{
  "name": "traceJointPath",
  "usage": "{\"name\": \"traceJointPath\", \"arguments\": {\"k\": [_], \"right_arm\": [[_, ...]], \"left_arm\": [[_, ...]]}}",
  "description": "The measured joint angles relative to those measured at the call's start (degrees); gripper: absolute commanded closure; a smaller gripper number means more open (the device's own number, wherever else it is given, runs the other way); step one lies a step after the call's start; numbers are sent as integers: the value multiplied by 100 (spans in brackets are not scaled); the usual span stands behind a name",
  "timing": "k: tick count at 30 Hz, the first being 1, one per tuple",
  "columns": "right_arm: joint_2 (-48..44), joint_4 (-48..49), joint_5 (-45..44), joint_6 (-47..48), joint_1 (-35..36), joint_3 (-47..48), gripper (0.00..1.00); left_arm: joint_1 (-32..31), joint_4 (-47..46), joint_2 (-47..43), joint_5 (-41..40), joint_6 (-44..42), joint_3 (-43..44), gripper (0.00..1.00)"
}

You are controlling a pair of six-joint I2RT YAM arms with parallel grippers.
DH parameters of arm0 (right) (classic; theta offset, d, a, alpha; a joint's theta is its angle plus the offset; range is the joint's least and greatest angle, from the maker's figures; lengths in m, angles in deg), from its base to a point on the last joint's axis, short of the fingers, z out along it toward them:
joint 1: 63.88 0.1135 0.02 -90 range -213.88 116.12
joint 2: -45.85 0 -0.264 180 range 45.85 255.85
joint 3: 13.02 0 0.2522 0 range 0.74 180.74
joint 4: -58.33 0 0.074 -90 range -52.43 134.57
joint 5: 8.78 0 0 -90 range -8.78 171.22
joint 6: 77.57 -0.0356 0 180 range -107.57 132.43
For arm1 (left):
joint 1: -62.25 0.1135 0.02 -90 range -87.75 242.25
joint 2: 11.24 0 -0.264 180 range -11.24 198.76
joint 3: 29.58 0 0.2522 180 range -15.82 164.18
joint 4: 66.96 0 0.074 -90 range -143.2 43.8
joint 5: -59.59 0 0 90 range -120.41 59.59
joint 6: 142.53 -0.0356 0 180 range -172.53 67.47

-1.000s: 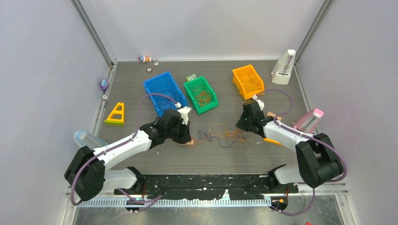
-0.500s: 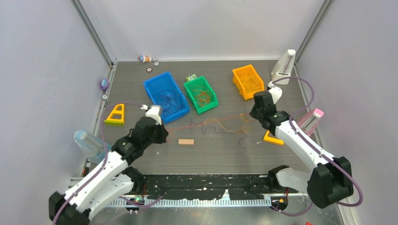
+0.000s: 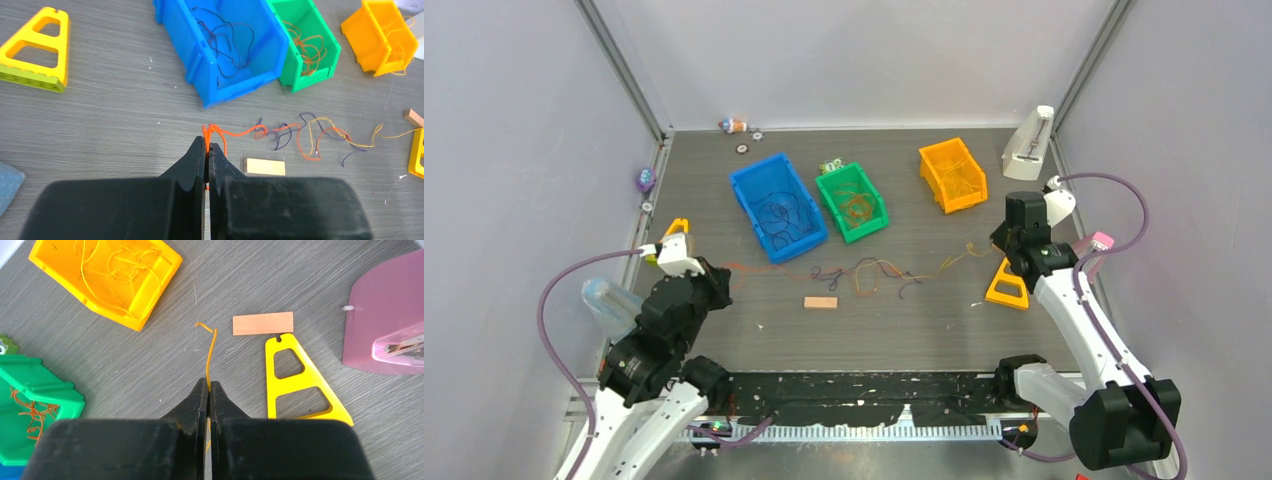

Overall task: Untangle the cables
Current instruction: Untie the cable.

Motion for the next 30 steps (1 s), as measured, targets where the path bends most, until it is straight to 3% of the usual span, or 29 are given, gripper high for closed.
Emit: {"name": "traceJointPath", "arguments": {"k": [7, 13, 18, 21, 25, 27, 30], "right_arm": [[-2, -205, 87, -44, -26, 157, 95], [17, -507, -461, 127, -37, 1731, 95], [9, -455, -225, 426, -48, 2542, 93], [-17, -426, 323, 533, -48, 2369, 90], [-68, -400, 918, 704, -28, 1360, 89], [-20, -483, 1252, 852, 37, 662, 77], [116, -577, 1617, 1016, 273, 74, 45]], "left_arm": [[0, 457, -313, -509, -46, 205, 100], [0, 754, -833, -1259, -118, 439, 100], [0, 555, -1038, -981, -420, 367, 100], [0, 450, -885, -610, -546, 293, 100], [0, 332, -247, -70, -866, 310, 100], [0, 304, 173, 308, -1113, 321, 100], [0, 313, 540, 695, -1375, 343, 100]]}}
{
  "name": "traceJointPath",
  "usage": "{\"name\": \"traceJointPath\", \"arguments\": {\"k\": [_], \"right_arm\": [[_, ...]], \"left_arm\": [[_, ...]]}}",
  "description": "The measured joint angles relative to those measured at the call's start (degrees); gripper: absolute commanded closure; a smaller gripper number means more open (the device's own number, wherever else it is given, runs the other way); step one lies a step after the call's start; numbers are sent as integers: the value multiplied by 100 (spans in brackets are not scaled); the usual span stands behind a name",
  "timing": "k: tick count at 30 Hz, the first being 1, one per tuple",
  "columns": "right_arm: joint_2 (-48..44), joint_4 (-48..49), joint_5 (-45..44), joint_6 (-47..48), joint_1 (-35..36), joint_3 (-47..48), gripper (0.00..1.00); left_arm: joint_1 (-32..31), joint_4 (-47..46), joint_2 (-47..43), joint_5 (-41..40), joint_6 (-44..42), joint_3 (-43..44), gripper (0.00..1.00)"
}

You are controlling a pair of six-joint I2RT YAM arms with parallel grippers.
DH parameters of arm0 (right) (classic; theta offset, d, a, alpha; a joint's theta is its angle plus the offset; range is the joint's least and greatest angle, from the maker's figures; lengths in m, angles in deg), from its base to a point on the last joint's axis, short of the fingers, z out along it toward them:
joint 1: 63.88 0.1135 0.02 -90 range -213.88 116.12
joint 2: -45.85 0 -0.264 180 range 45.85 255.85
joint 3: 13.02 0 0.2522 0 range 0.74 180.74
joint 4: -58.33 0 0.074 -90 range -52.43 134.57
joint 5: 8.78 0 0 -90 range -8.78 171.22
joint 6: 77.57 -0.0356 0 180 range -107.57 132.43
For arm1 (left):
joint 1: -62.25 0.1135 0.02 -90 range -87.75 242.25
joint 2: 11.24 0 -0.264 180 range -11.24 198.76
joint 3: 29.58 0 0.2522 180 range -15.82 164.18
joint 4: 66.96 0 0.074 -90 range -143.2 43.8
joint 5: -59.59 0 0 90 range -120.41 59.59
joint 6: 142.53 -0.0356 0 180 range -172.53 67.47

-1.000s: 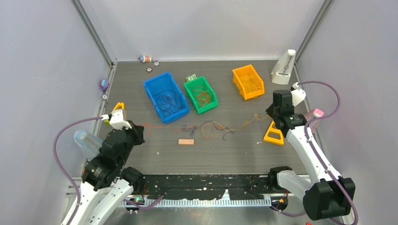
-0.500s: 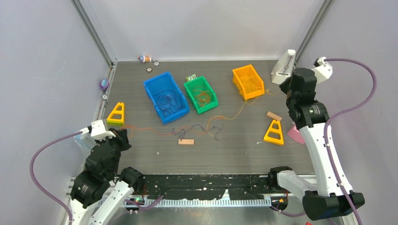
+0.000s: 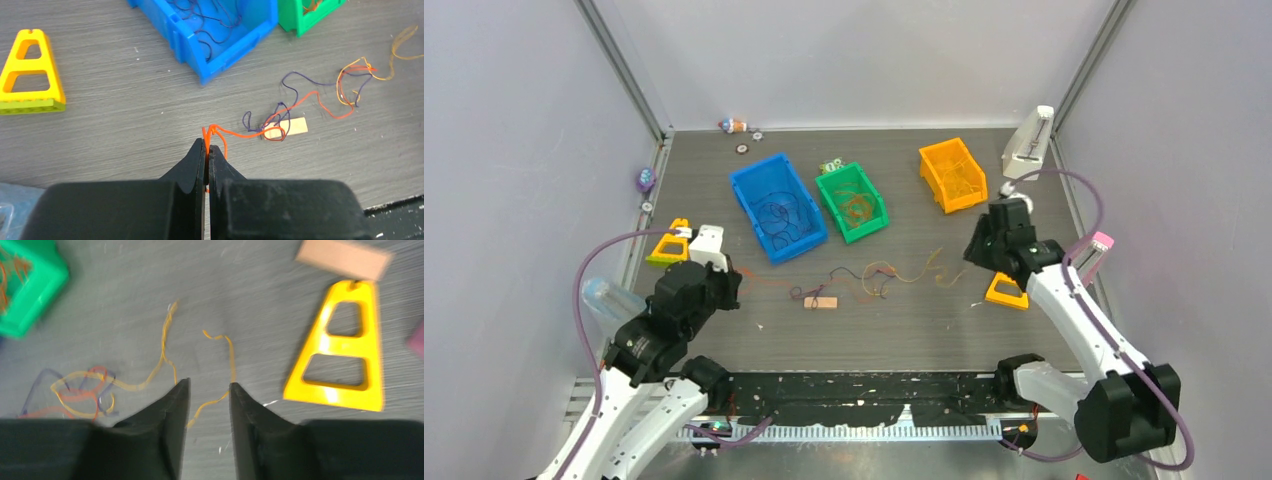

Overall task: Untangle the cables
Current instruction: Untie the cable.

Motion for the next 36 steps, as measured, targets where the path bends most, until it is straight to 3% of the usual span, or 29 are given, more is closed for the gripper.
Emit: {"name": "traceJointPath", "arguments": {"k": [1, 3, 4, 5, 17, 30, 36], "right_arm": [[79, -57, 72, 94, 155, -107, 42], [332, -83, 221, 219, 514, -186, 23], [468, -39, 278, 260, 662, -188, 8], [610, 26, 328, 286, 811, -190, 2], [2500, 492, 37, 109, 1735, 227, 5], [2865, 433, -1274, -2409, 2179, 289, 5], [3473, 293, -1620, -2953, 2179, 553, 1]], "left_arm": [[0, 33, 101, 122, -50, 37, 100], [0, 39, 221, 317, -164, 122, 100], [0, 39, 234, 393, -203, 160, 100], [0, 37, 225, 442, -240, 184, 100], [0, 83, -52, 509, -697, 251, 100], [0, 74, -280, 516, -798, 96, 100], [0, 72, -299, 577, -800, 70, 100]]}}
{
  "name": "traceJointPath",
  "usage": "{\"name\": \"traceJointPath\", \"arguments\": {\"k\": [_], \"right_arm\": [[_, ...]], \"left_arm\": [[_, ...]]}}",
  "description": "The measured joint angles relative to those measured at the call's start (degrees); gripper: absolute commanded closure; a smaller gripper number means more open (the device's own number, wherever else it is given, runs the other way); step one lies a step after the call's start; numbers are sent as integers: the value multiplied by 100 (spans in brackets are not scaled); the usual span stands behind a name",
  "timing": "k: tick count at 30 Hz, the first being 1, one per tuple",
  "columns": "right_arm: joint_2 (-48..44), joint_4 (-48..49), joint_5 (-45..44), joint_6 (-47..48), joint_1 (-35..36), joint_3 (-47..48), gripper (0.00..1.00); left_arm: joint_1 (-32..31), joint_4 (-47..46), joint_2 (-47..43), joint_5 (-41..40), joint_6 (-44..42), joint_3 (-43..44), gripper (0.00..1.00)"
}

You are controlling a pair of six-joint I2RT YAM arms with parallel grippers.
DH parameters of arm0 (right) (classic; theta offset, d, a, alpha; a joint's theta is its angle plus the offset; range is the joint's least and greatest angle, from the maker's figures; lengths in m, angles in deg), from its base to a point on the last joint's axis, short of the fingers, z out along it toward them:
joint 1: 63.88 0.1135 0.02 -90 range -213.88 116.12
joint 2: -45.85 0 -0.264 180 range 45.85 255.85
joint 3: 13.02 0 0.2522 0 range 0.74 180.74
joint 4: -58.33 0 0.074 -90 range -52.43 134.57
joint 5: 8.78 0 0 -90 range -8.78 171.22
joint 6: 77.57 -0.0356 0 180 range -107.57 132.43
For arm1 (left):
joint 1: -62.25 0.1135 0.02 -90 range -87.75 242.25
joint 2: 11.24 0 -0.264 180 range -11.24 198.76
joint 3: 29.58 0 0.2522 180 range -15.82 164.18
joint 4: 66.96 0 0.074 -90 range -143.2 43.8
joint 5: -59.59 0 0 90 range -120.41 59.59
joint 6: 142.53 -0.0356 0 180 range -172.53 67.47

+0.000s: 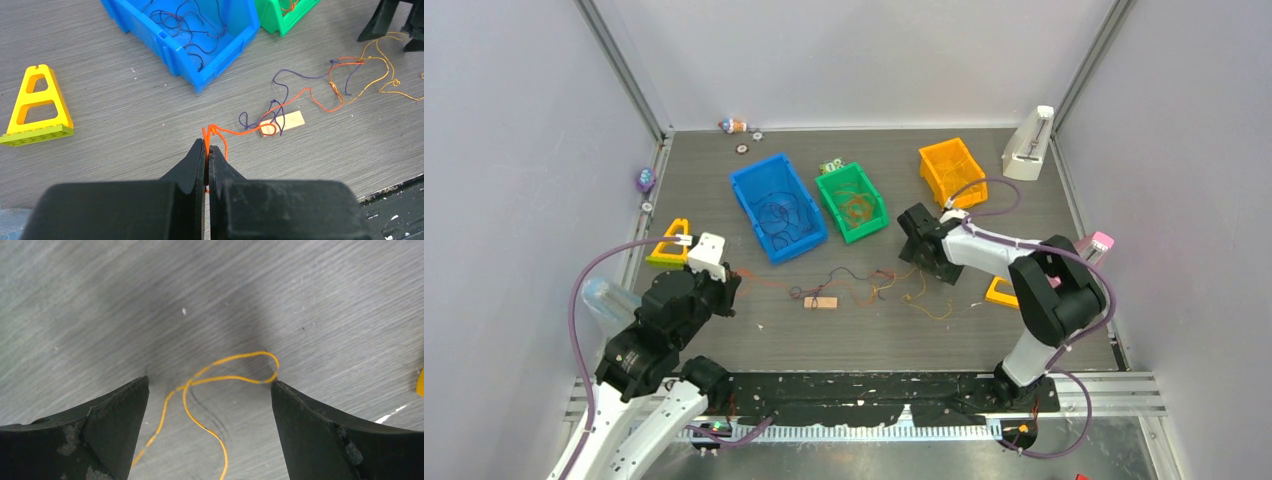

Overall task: Untangle the cables
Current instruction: Untie the cable.

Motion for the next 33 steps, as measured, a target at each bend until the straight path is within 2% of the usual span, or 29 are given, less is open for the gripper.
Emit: {"name": "traceJointPath", "arguments": {"k": [1, 3, 4, 5, 6, 8, 12, 17, 27, 33], "right_arm": [[160, -87, -118, -39, 0, 166, 5], [330, -105, -251, -81, 2, 317, 18], [378, -105, -326, -87, 4, 348, 37], [402, -101, -382, -116, 7, 354, 48], [402, -79, -457, -168, 9, 350, 74], [404, -24, -542, -223, 7, 328, 92], [387, 101, -579, -195, -61, 302, 95], [164, -203, -975, 20, -216, 262, 95], [-2024, -557, -2022, 881, -817, 264, 95], [-3342, -74, -1650, 2221, -848, 271, 95]], "left_arm": [[0, 0, 0, 9, 0, 0, 100], [0, -2, 0, 24, 0, 0, 100], [0, -2, 0, 24, 0, -2, 100], [0, -2, 0, 24, -2, -4, 100], [0, -11, -9, 24, -2, -11, 100], [0, -11, -24, 24, -4, -28, 100], [0, -22, -46, 24, -15, -35, 100], [0, -28, -44, 28, -26, -42, 100], [0, -26, 39, 35, -42, -57, 100], [0, -33, 459, 385, -74, -55, 99]]}}
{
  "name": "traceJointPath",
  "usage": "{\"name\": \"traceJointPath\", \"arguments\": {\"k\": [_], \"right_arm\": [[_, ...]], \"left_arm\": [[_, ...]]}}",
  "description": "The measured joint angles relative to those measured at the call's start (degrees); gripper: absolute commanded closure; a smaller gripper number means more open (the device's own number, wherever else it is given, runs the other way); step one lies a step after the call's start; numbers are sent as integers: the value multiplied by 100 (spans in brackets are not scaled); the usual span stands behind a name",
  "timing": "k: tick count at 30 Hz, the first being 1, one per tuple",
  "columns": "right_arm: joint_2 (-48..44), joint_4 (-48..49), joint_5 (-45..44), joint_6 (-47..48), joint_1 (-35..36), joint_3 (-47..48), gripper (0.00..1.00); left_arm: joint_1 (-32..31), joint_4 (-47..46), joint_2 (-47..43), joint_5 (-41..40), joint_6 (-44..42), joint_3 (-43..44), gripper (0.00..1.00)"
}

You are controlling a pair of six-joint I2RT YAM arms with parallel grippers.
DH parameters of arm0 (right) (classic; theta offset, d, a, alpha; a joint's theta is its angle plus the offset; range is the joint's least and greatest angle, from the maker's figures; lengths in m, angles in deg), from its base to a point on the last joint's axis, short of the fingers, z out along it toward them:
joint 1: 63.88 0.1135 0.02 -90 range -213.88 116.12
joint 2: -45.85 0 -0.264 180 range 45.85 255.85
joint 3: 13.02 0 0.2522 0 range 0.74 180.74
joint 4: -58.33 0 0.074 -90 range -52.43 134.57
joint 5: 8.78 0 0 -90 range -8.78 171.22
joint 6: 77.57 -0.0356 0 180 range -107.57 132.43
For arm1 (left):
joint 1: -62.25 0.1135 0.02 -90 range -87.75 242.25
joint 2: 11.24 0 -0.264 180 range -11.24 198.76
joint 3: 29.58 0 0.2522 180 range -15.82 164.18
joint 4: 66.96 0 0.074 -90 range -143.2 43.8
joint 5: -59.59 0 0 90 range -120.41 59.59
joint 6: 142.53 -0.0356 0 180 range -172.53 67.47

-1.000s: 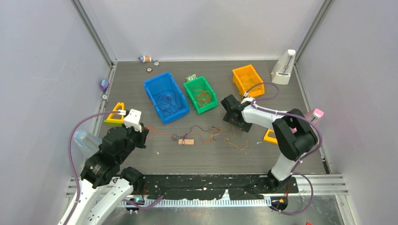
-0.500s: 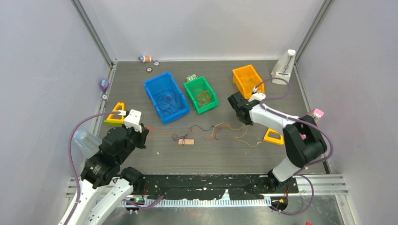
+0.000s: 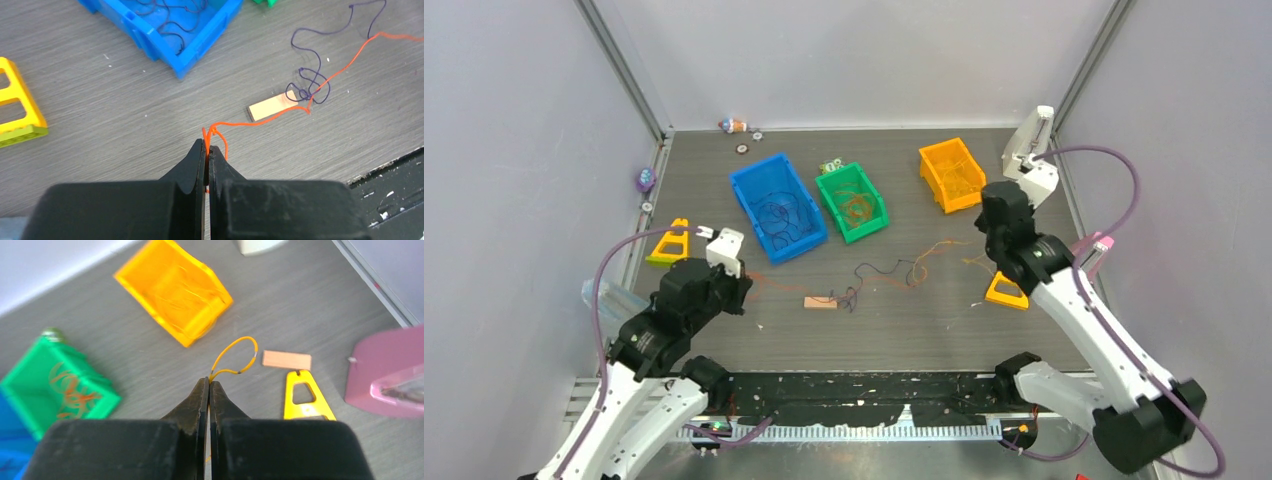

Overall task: Untangle the cables
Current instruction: Untie the cable.

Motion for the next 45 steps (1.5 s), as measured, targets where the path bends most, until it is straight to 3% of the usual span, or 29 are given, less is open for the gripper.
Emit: {"name": "traceJointPath", "arguments": {"k": [2, 6, 10, 12, 20, 27, 40, 45], "right_arm": [[-483, 295, 337, 420, 0, 0, 95], [-1054, 656, 1040, 940, 0, 155, 95], [-1062, 741, 1928, 1239, 0, 645, 95], [-1056, 761, 2371, 1353, 0, 852, 95], [-1075, 776, 3692, 1552, 0, 1397, 95], [-1067, 704, 4424, 1541, 0, 1773, 95], [-1060, 496, 4806, 1447, 0, 2092, 95], [-1060, 422, 4848, 1375, 0, 2103, 95]], "left_arm": [[0, 7, 232, 125, -7, 0, 90], [0, 28, 776, 479, -22, 15, 49], [-9, 66, 1300, 966, 33, 166, 20], [-90, 22, 1423, 1115, 105, 170, 14], [-782, -1110, 1246, 1408, 487, 90, 2], [-1561, -2677, 2291, 1268, 669, -66, 0], [-2426, -5436, 3650, 748, 219, -494, 0], [-2520, -5993, 4317, 955, -31, -378, 1]]}}
